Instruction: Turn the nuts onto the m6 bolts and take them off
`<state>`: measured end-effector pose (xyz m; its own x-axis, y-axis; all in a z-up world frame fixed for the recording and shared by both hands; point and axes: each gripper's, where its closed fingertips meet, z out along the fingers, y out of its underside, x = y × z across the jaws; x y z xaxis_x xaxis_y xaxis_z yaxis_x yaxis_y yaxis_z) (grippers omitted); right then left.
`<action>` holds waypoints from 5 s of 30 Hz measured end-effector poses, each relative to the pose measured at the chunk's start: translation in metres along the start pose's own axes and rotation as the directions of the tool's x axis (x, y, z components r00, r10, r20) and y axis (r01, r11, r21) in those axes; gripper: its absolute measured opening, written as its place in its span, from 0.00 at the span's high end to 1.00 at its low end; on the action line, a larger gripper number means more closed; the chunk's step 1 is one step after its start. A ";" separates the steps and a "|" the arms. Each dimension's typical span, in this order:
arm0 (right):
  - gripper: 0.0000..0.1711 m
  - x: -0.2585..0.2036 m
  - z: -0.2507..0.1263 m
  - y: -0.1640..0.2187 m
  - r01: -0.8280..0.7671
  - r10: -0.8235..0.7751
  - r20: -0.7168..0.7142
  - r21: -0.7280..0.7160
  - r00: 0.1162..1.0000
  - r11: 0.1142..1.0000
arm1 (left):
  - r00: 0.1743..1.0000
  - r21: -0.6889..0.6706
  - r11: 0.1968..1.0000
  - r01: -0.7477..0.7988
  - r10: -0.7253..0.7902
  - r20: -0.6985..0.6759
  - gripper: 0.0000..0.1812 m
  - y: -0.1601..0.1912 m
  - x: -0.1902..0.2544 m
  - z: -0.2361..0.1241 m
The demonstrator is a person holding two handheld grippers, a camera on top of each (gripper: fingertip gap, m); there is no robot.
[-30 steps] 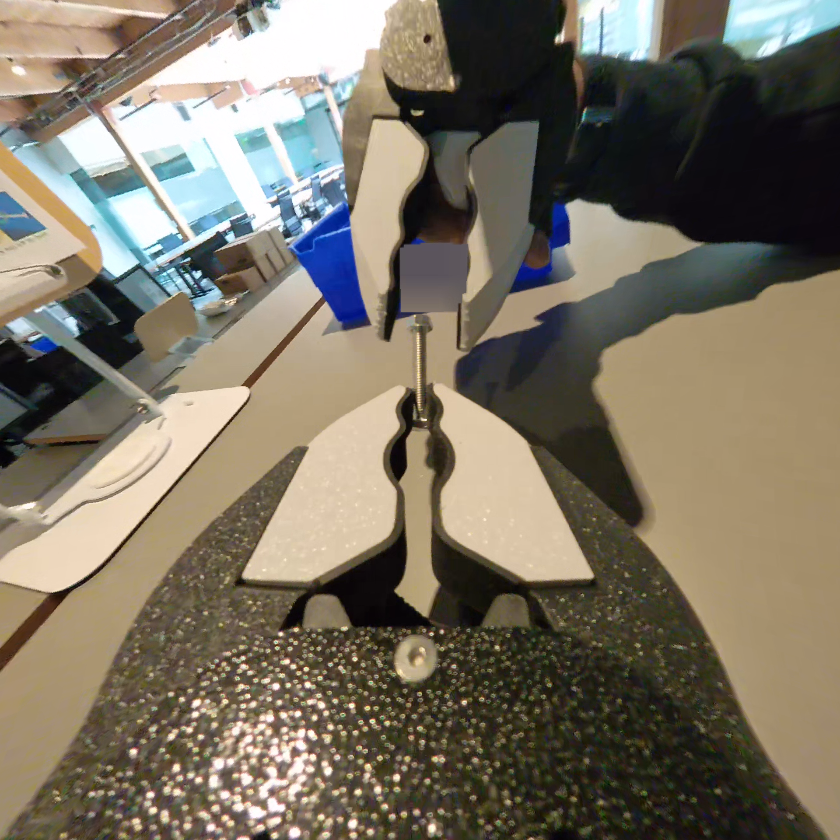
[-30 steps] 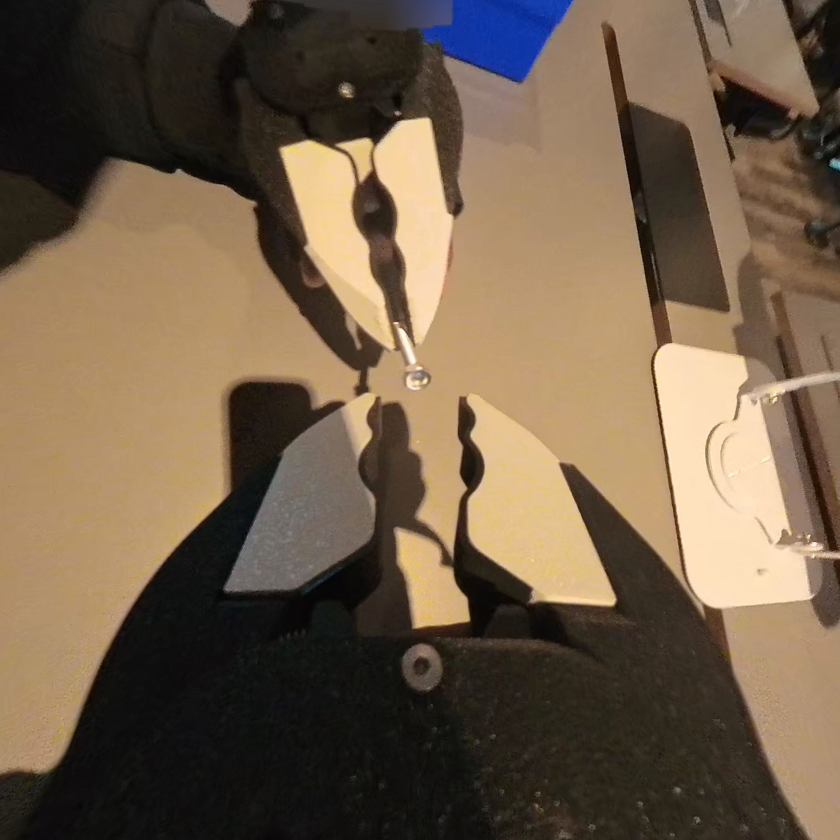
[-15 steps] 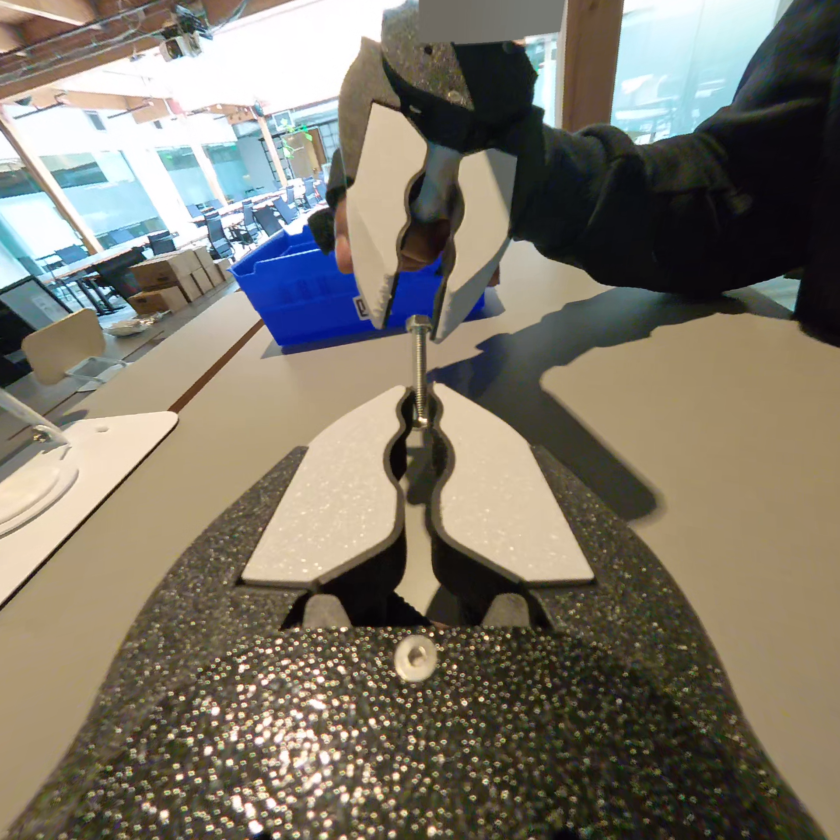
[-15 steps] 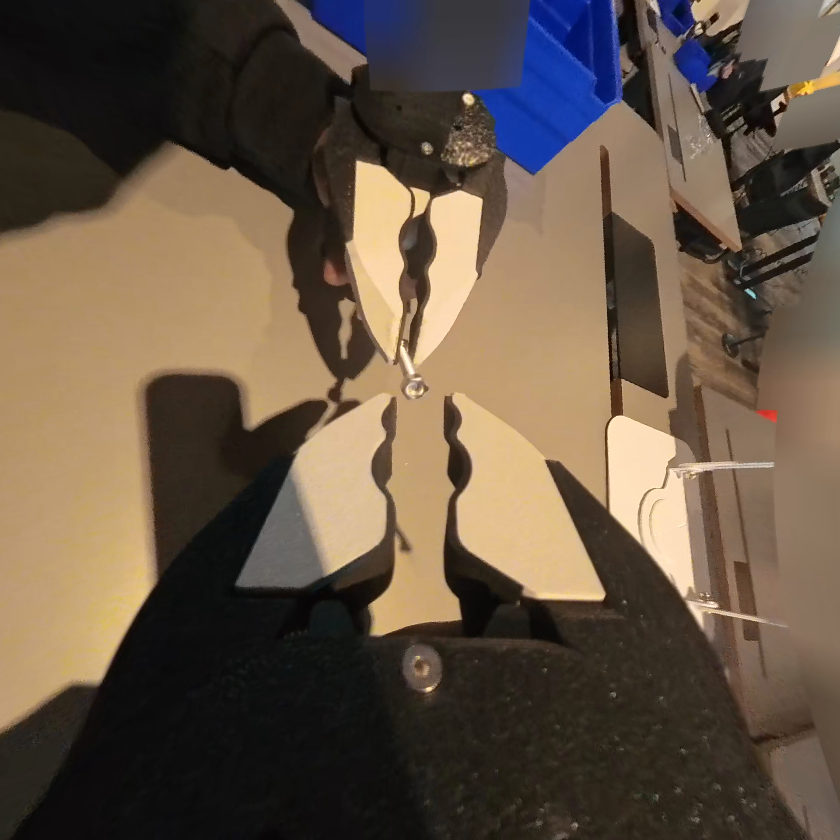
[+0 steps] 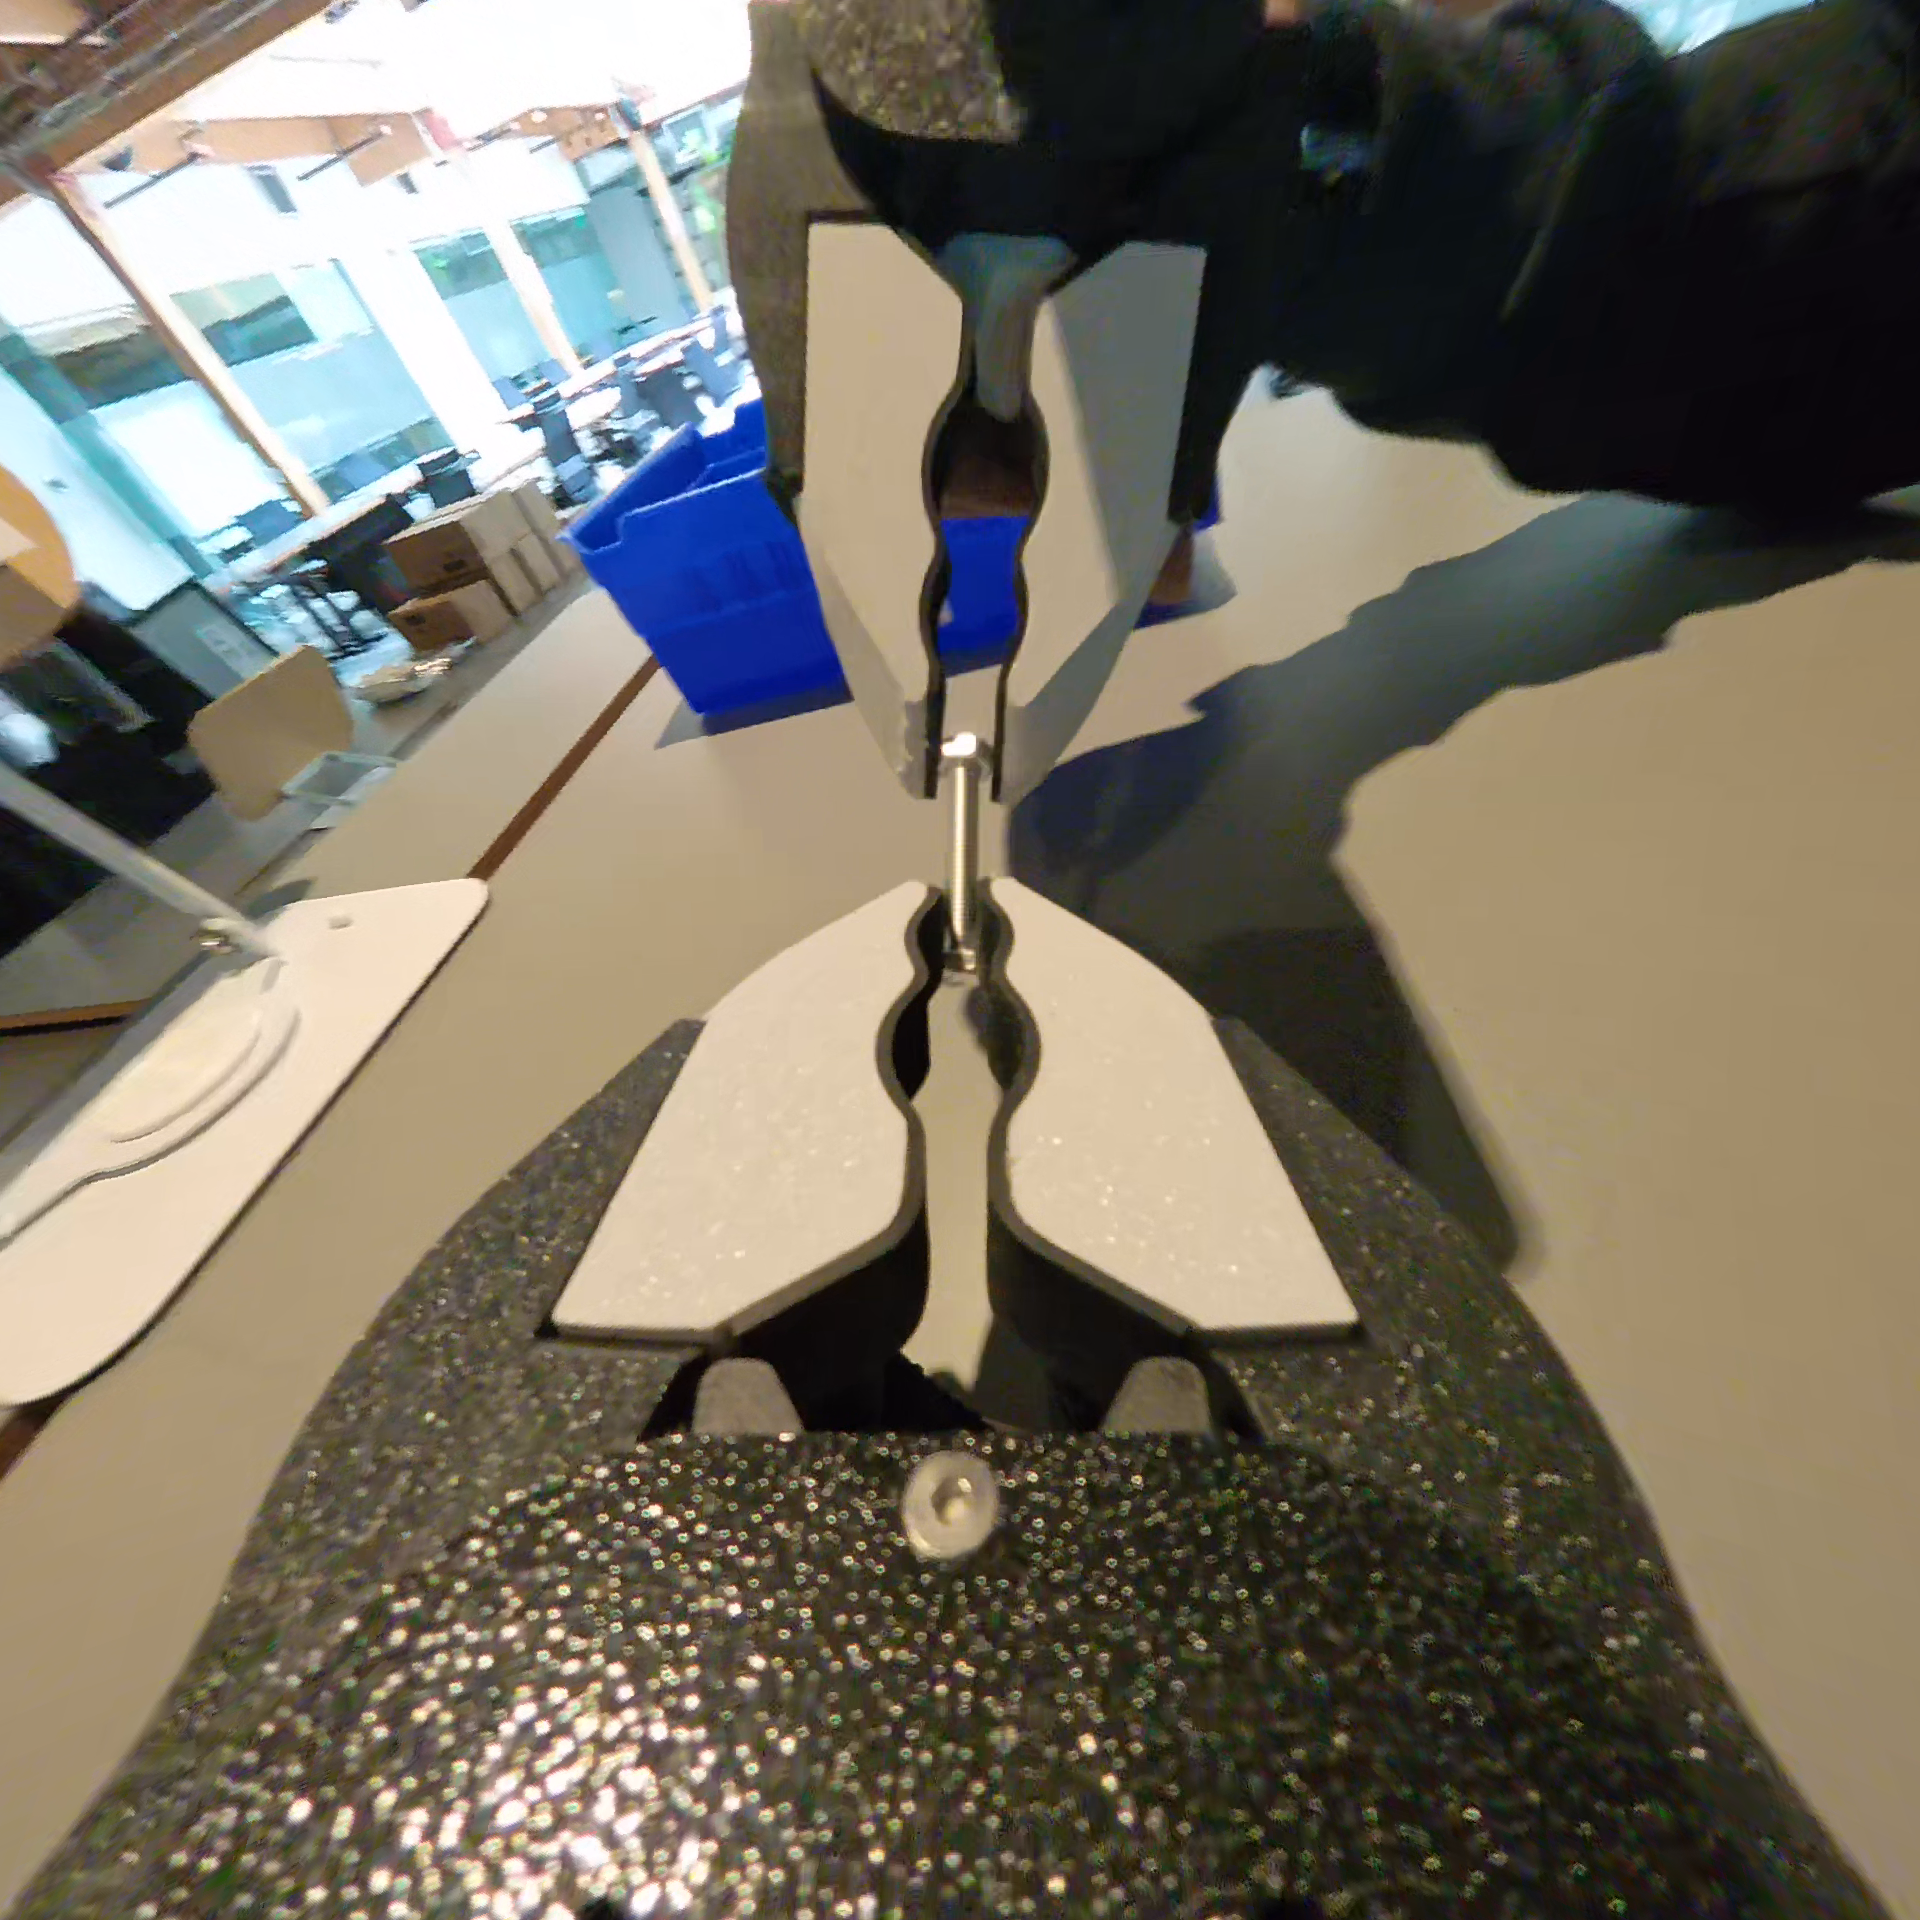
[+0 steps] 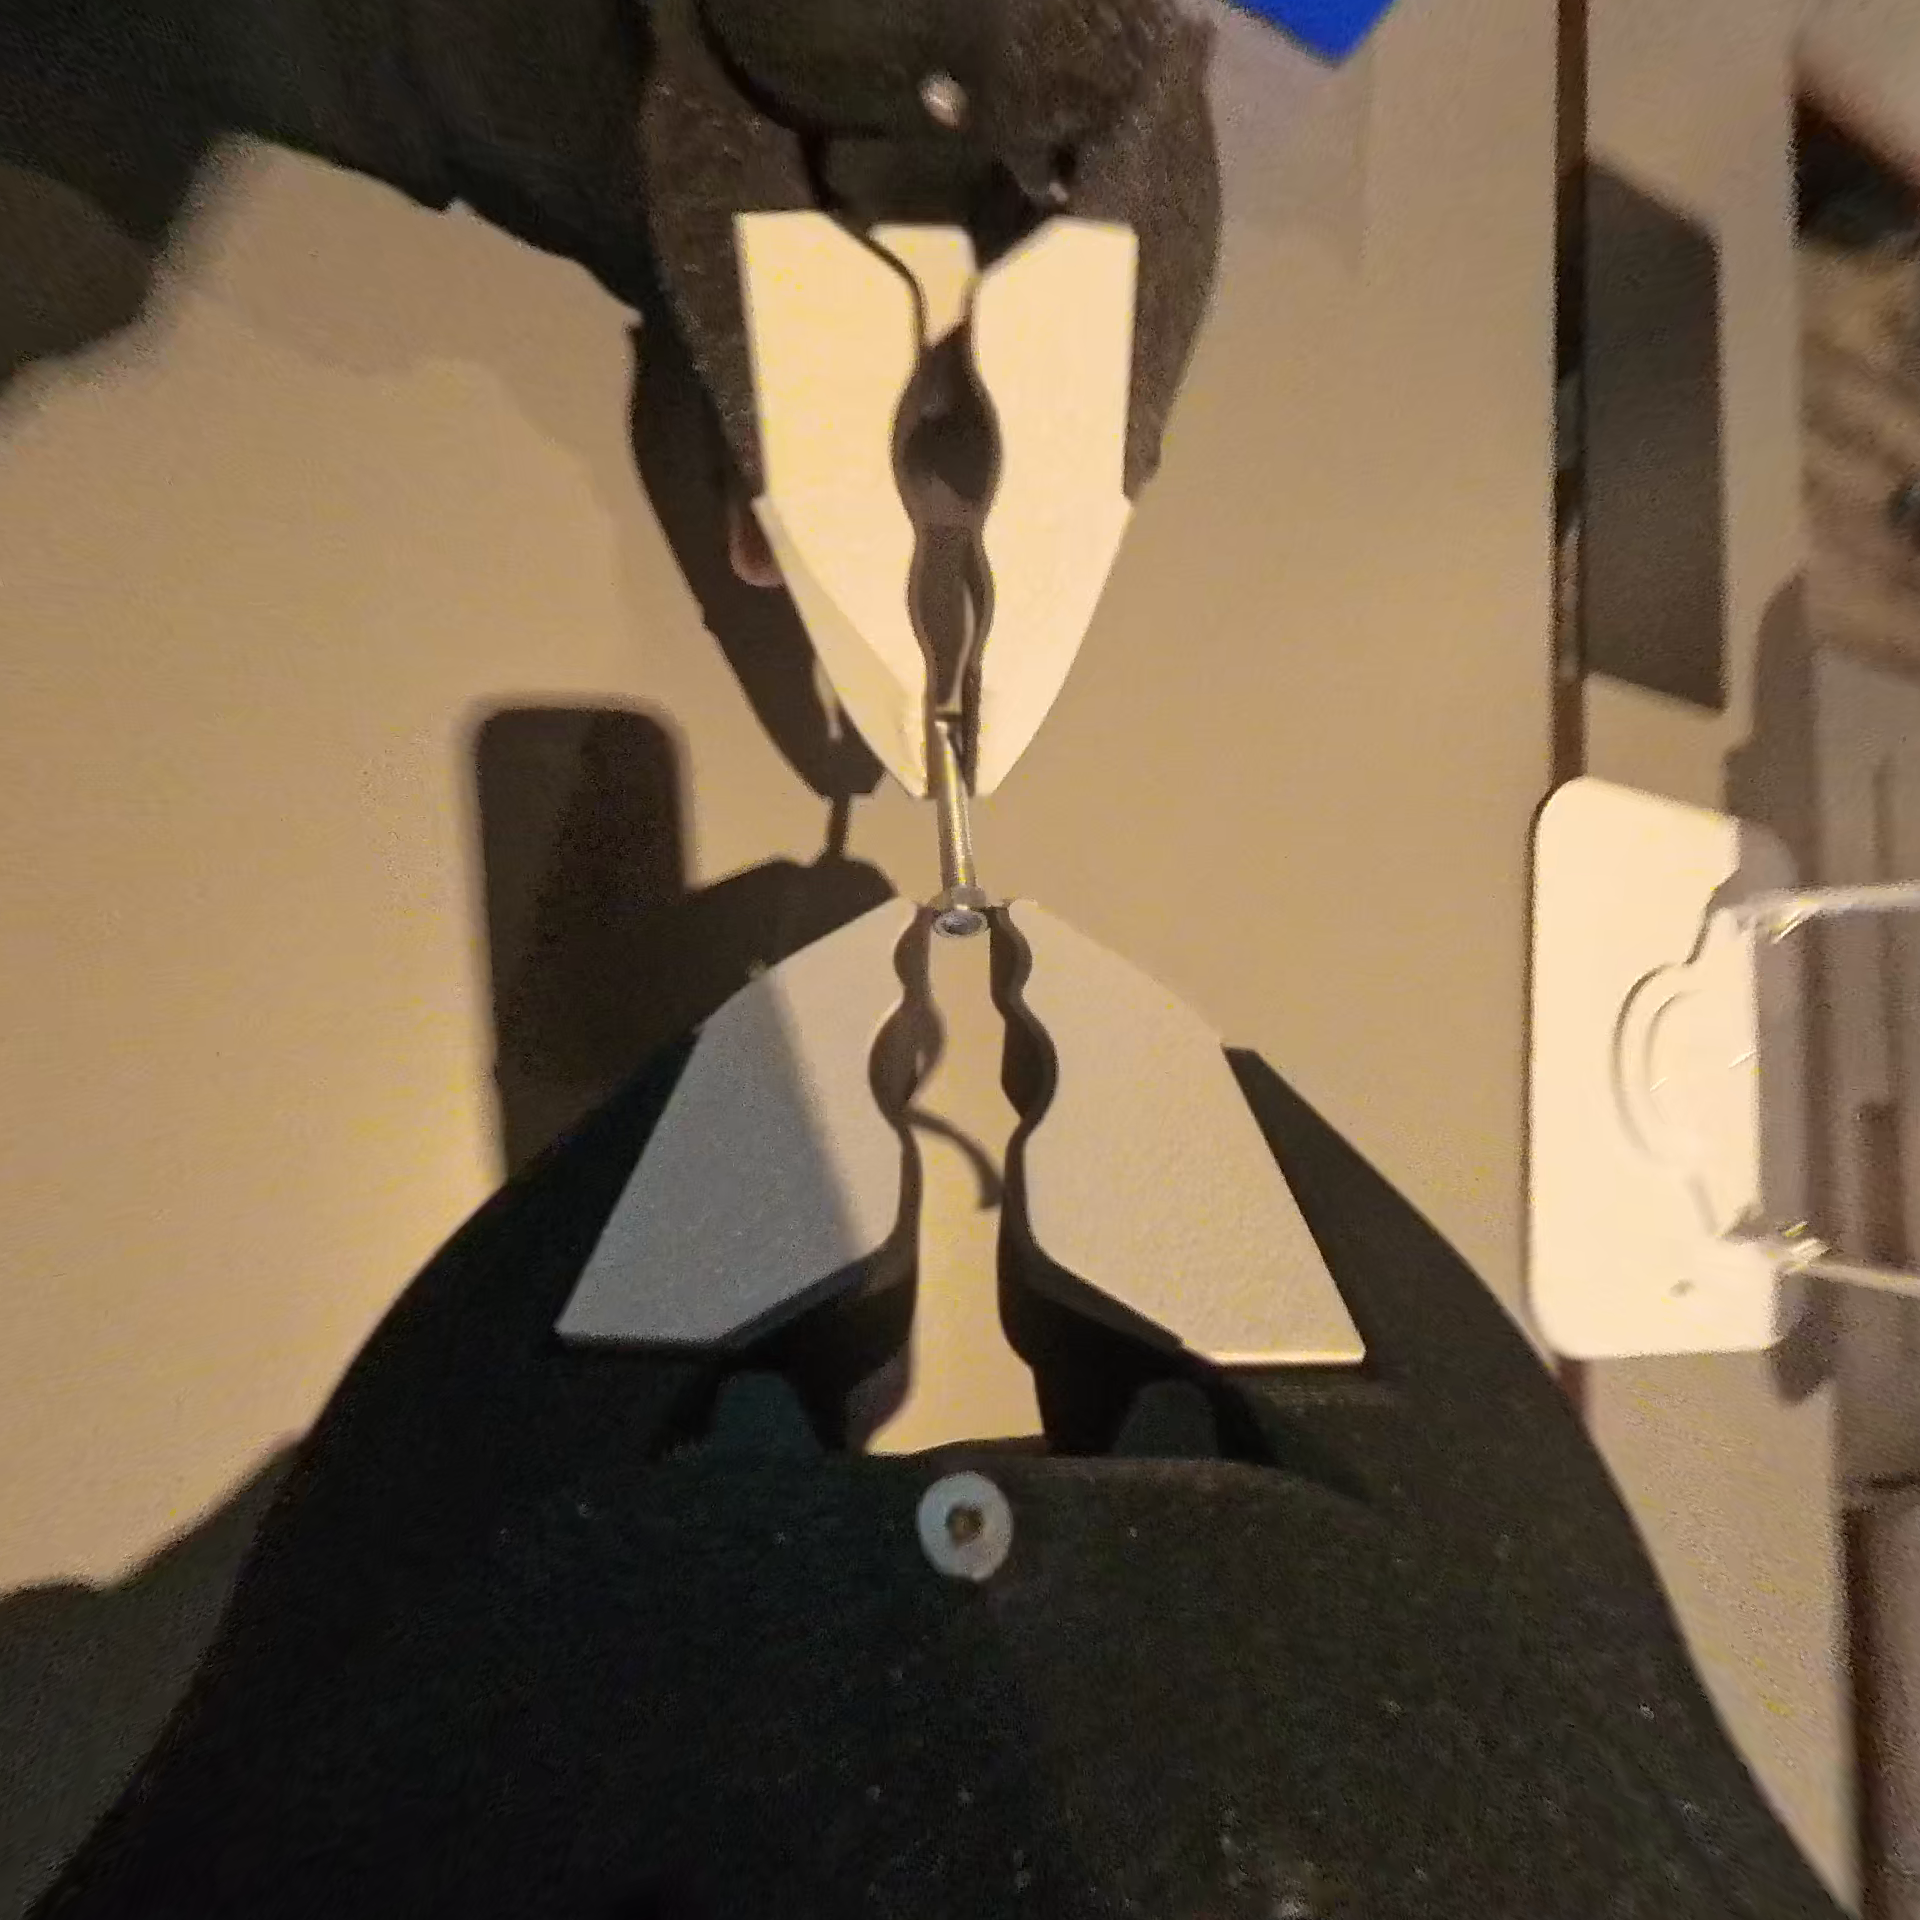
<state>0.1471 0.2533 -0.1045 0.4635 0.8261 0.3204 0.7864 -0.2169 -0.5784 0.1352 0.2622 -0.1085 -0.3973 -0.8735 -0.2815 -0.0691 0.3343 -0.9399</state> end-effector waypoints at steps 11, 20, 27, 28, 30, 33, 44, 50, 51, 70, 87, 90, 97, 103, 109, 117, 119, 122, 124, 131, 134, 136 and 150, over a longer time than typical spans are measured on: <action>0.84 0.013 0.005 0.006 -0.461 0.454 0.139 0.018 0.880 0.887 | 0.968 -0.117 0.977 -0.178 0.195 0.160 0.97 0.009 -0.016 0.002; 0.82 0.010 -0.005 0.002 0.089 -0.087 -0.070 0.032 0.994 0.995 | 1.000 -0.014 1.000 0.006 -0.005 0.015 0.97 0.003 -0.005 0.000; 0.91 0.004 -0.005 -0.011 0.198 -0.189 -0.102 0.090 0.977 0.976 | 0.996 0.041 0.997 0.072 -0.070 -0.049 0.97 -0.005 0.000 -0.004; 0.93 0.004 -0.004 -0.012 0.203 -0.193 -0.106 0.092 0.975 0.975 | 0.996 0.040 0.997 0.073 -0.071 -0.050 0.97 -0.005 0.000 -0.004; 0.94 0.005 -0.002 -0.010 0.186 -0.179 -0.100 0.071 0.979 0.980 | 0.997 0.027 0.998 0.064 -0.063 -0.036 0.97 -0.003 -0.001 -0.003; 0.94 0.007 0.003 -0.001 0.054 -0.052 -0.046 0.025 0.998 0.998 | 1.000 -0.019 1.000 -0.008 0.008 0.020 0.97 0.003 -0.005 0.000; 0.80 0.014 0.000 0.008 -0.263 0.261 0.067 0.036 0.963 0.964 | 0.983 -0.091 0.987 -0.133 0.143 0.113 0.97 0.008 -0.013 0.001; 0.82 0.004 0.001 -0.001 0.071 -0.069 -0.040 0.065 0.997 0.995 | 1.000 -0.019 1.000 -0.019 0.020 0.024 0.97 0.003 -0.005 -0.001; 0.84 0.004 0.001 -0.004 0.083 -0.079 -0.050 0.083 0.996 0.993 | 1.000 -0.013 1.000 -0.009 0.009 0.010 0.97 0.003 -0.003 0.000; 0.90 0.004 0.007 0.005 -0.328 0.296 0.169 0.214 0.940 0.920 | 0.988 -0.119 0.985 -0.127 0.136 0.068 0.97 0.019 -0.007 0.004; 0.88 0.001 0.005 0.001 0.116 -0.082 -0.130 0.279 0.988 0.953 | 0.998 -0.058 0.997 -0.056 0.055 -0.015 0.97 0.012 0.000 -0.001; 0.91 0.002 0.007 0.002 0.123 -0.087 -0.145 0.257 0.986 0.959 | 0.998 -0.072 0.995 -0.065 0.063 -0.025 0.97 0.013 0.002 0.000; 0.96 -0.002 0.021 0.020 -0.308 0.300 0.076 0.133 0.951 0.942 | 0.978 -0.179 0.966 -0.187 0.201 0.060 0.97 0.026 -0.005 0.006; 0.91 -0.001 0.031 0.027 -0.628 0.588 0.248 0.138 0.770 0.765 | 0.927 -0.303 0.902 -0.307 0.355 0.118 0.97 0.038 -0.013 0.011; 0.77 0.003 0.030 0.030 -0.115 0.139 -0.081 0.251 0.987 0.961 | 0.960 -0.275 0.931 -0.239 0.269 0.073 0.97 0.042 -0.009 0.011; 0.82 0.006 0.031 0.035 0.274 -0.188 -0.362 0.202 0.913 0.940 | 0.983 -0.226 0.959 -0.173 0.183 0.023 0.97 0.035 -0.003 0.008; 0.82 0.006 0.029 0.032 0.297 -0.203 -0.378 0.211 0.904 0.931 | 0.984 -0.230 0.958 -0.172 0.178 0.005 0.97 0.036 0.000 0.008; 0.82 0.003 0.025 0.026 0.332 -0.225 -0.395 0.227 0.891 0.916 | 0.984 -0.252 0.951 -0.178 0.179 -0.021 0.97 0.040 0.003 0.010; 0.82 -0.001 0.025 0.024 0.351 -0.247 -0.384 0.230 0.890 0.908 | 0.983 -0.261 0.948 -0.181 0.179 -0.033 0.97 0.041 0.006 0.010; 0.91 -0.011 0.035 0.027 0.378 -0.306 -0.343 0.164 0.888 0.911 | 0.980 -0.287 0.937 -0.199 0.188 -0.065 0.97 0.045 0.011 0.012; 0.94 -0.015 0.045 0.037 0.285 -0.252 -0.247 0.106 0.936 0.953 | 0.972 -0.323 0.917 -0.236 0.227 -0.067 0.97 0.051 0.013 0.014; 0.94 -0.016 0.051 0.044 0.131 -0.119 -0.155 0.072 0.981 0.989 | 0.960 -0.351 0.894 -0.277 0.274 -0.060 0.97 0.055 0.012 0.016; 0.67 -0.010 0.040 0.036 -0.328 0.303 0.136 0.251 0.943 0.911 | 0.974 -0.301 0.928 -0.221 0.227 -0.017 0.97 0.046 0.006 0.013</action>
<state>0.1543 0.2580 -0.1585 0.6198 0.7843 0.0254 0.4617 -0.3383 -0.8200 0.1415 0.2681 -0.1563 -0.4182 -0.7687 -0.4840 -0.2516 0.6100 -0.7514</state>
